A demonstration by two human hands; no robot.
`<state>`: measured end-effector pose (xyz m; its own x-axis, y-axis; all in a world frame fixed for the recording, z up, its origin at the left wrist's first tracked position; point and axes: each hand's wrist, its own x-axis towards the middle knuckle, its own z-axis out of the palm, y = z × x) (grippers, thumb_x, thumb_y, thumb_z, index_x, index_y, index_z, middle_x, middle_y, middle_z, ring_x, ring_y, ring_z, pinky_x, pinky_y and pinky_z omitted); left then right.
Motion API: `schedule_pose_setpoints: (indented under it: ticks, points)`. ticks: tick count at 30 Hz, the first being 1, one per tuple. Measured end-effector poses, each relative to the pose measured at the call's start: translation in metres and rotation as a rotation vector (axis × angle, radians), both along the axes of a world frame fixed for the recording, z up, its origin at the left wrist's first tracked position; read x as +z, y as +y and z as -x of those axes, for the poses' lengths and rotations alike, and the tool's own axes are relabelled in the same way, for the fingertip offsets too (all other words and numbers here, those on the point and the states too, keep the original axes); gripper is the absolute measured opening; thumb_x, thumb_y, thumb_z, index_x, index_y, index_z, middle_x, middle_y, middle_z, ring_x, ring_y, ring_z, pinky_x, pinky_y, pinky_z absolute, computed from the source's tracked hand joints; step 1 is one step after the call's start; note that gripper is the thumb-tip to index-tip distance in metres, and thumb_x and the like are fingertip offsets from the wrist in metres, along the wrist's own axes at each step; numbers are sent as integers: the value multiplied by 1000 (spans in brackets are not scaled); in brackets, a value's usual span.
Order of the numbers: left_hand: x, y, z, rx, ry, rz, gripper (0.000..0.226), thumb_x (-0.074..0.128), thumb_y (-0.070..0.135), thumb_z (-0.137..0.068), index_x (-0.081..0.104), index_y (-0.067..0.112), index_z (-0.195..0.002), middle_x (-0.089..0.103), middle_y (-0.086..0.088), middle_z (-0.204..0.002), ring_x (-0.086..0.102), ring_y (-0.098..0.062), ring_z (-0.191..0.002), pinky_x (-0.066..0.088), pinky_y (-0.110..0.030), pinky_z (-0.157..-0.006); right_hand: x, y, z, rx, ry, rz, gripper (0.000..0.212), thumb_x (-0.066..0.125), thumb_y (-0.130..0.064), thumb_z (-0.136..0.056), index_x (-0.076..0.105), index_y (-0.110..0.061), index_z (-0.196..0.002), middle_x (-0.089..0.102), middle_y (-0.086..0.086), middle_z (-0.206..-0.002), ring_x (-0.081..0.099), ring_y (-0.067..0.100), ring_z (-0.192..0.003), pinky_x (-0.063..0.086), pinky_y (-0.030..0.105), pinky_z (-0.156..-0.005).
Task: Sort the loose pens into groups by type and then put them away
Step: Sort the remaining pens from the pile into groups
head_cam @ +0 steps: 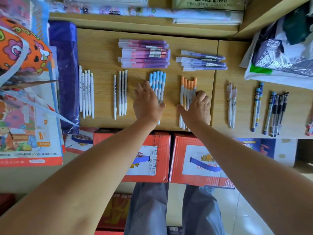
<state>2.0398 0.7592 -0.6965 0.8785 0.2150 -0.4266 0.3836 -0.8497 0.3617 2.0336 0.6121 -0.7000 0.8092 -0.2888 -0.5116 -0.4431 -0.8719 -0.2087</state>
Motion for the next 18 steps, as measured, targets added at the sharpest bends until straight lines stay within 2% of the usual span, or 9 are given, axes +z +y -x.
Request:
schedule_pose_setpoints:
  ticks: [4,7,9,11,15,18]
  points:
    - [2,2,0,-21,0,-42,79,77,41,-74,37,7,-133,39,-13,-131,44,-27,-118,45,-36,-88,4,-9,-1,16,8,-3,74,70,-50,-79,32,-8,-127,41,12,-126,45,26,-117,44,32,-84]
    - [9,-2,1,-51,-35,-94,71,72,40,-78,39,7,-131,38,-13,-131,43,-27,-118,42,-35,-91,8,-22,-3,28,9,-57,71,68,-48,-81,32,-9,-128,41,12,-126,48,26,-113,48,36,-87]
    - [15,-10,2,-76,-89,-120,62,68,36,-80,43,5,-128,40,-15,-130,44,-28,-116,42,-36,-90,11,-34,-2,42,4,-126,65,65,-46,-84,35,-9,-129,41,12,-126,51,26,-109,50,38,-86]
    - [22,-22,3,-107,-156,-125,50,65,27,-81,48,5,-123,43,-17,-128,46,-30,-114,43,-37,-89,16,-49,0,73,-31,-224,51,60,-41,-89,43,-12,-127,45,8,-124,55,22,-101,49,35,-79]
    - [35,-60,0,-206,-280,-14,30,63,9,-76,61,10,-106,54,-15,-110,54,-32,-103,46,-41,-84,30,-90,5,137,-94,-349,16,56,-24,-94,62,-16,-107,61,-3,-94,60,14,-80,38,19,-57]
    - [47,-105,-1,-312,-307,84,22,62,6,-76,64,13,-96,57,-11,-102,55,-31,-99,46,-41,-83,39,-134,12,51,-110,-439,12,56,-14,-92,66,-15,-98,62,-4,-79,57,9,-66,45,20,-57]
